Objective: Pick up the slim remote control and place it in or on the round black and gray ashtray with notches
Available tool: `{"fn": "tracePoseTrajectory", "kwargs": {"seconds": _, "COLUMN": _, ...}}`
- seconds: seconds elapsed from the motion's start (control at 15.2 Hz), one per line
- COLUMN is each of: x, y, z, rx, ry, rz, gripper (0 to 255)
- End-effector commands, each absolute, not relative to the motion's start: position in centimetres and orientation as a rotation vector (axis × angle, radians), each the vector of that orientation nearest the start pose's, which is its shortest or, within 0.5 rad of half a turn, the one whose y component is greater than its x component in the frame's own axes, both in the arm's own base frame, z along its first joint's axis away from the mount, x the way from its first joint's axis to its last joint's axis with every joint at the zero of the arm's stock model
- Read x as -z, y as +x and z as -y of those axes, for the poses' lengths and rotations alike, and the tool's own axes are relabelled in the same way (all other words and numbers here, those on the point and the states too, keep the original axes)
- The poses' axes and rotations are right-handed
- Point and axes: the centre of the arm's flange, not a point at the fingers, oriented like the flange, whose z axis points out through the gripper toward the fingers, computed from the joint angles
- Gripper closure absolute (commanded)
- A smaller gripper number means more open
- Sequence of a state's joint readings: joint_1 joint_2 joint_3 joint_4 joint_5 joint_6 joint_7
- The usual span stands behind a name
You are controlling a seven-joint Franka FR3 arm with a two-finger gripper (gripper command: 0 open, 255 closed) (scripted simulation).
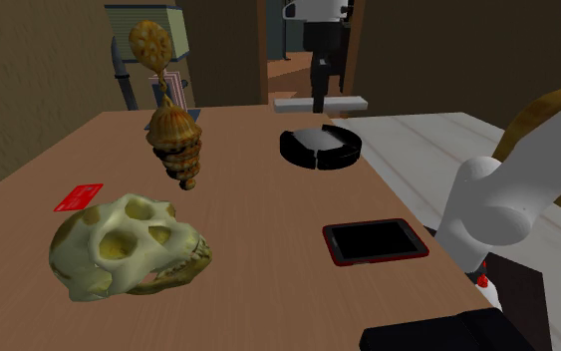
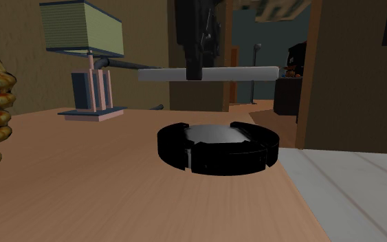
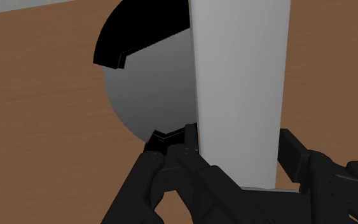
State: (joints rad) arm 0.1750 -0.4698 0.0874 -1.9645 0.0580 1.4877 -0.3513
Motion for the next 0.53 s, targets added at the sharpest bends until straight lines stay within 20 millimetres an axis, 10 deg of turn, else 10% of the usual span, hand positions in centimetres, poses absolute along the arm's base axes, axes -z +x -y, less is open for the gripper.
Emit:
{"fn": "tracePoseTrajectory", "kwargs": {"seconds": 0.0, "x": -65.5, "y": 38.1, "z": -8.6, "rx": -0.011, "ry": -2.978, "rz": 0.938, "gripper": 255}}
{"fn": "tracePoseTrajectory", "kwargs": {"seconds": 0.46, "x": -61.8, "y": 38.1, "z": -8.6, "rx": -0.011, "ry": -2.978, "rz": 0.938, "gripper": 255}}
